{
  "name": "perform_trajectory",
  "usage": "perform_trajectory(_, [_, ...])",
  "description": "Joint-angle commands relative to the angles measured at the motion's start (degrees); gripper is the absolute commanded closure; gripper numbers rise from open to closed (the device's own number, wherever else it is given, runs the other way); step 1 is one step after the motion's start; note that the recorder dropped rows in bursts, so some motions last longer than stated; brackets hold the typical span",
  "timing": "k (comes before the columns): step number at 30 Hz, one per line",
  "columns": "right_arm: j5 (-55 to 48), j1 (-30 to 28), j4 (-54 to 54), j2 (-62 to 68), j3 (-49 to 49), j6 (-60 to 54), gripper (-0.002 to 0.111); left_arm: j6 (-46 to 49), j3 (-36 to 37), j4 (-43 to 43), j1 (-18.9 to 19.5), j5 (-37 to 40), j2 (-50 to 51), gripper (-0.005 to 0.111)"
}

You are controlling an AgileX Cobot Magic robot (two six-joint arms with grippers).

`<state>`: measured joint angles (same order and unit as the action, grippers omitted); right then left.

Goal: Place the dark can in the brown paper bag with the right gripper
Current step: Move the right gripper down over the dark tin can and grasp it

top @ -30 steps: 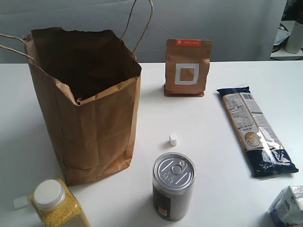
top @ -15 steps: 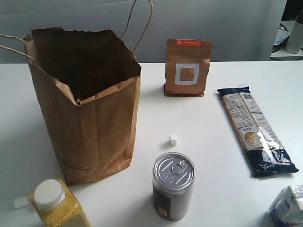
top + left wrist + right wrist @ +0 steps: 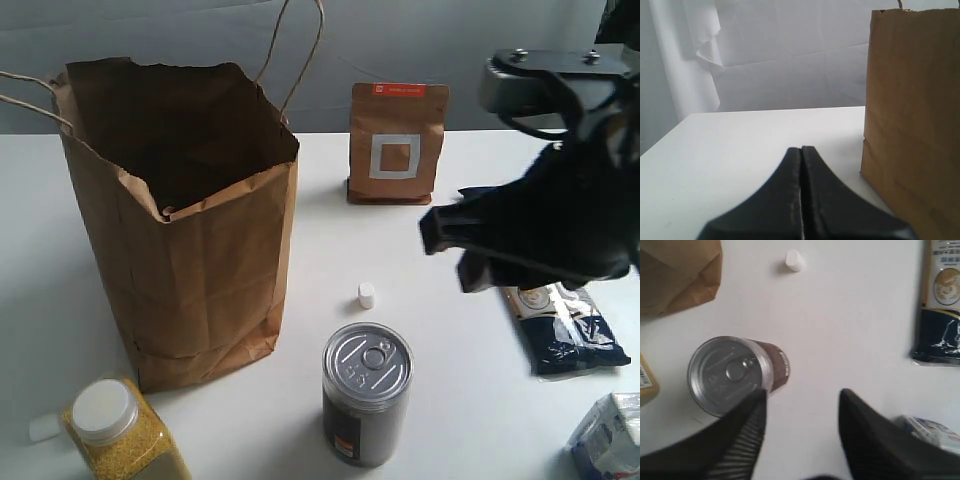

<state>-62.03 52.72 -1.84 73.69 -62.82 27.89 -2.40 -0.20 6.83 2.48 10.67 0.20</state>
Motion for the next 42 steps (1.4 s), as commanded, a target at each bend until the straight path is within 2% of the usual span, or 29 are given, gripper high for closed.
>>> perform_trajectory(1, [-0.77,4.8,-0.39,7.35,-4.18,4.14,0.018,-0.2,0.2,0.21,-0.35,-0.34,-0.2,0.107])
perform_trajectory(3, [-0.77,6.16,-0.27,9.74,-5.22,4.34,0.013,-0.2,0.2,0.21,-0.35,-0.34,-0.2,0.107])
perform_trajectory(12, [2.65,10.72,0.77,18.71,-8.63,6.15,0.013,-0.2,0.2,0.21,-0.35,-0.34,-0.2,0.107])
perform_trajectory(27, [3.83,10.72,-0.33,28.58,-9.12,6.15,0.015,-0.2,0.2,0.21,-0.35,-0.34,-0.2,0.107])
perform_trajectory(29, [3.34,10.72,0.68,29.28,-9.12,6.28,0.023,-0.2,0.2,0.21,-0.35,-0.34,-0.2,0.107])
perform_trajectory(30, [2.92,10.72,1.52,29.53,-9.12,6.37,0.031,-0.2,0.2,0.21,-0.35,-0.34,-0.2,0.107])
perform_trajectory(32, [2.46,10.72,1.84,29.62,-8.86,7.05,0.052,-0.2,0.2,0.21,-0.35,-0.34,-0.2,0.107])
perform_trajectory(36, [1.94,10.72,1.84,28.84,-7.77,7.52,0.1,-0.2,0.2,0.21,-0.35,-0.34,-0.2,0.107])
perform_trajectory(37, [1.94,10.72,1.84,28.5,-7.53,6.76,0.108,-0.2,0.2,0.21,-0.35,-0.34,-0.2,0.107])
perform_trajectory(42, [2.39,11.58,-0.84,24.69,-7.0,7.02,0.108,-0.2,0.2,0.21,-0.35,-0.34,-0.2,0.107])
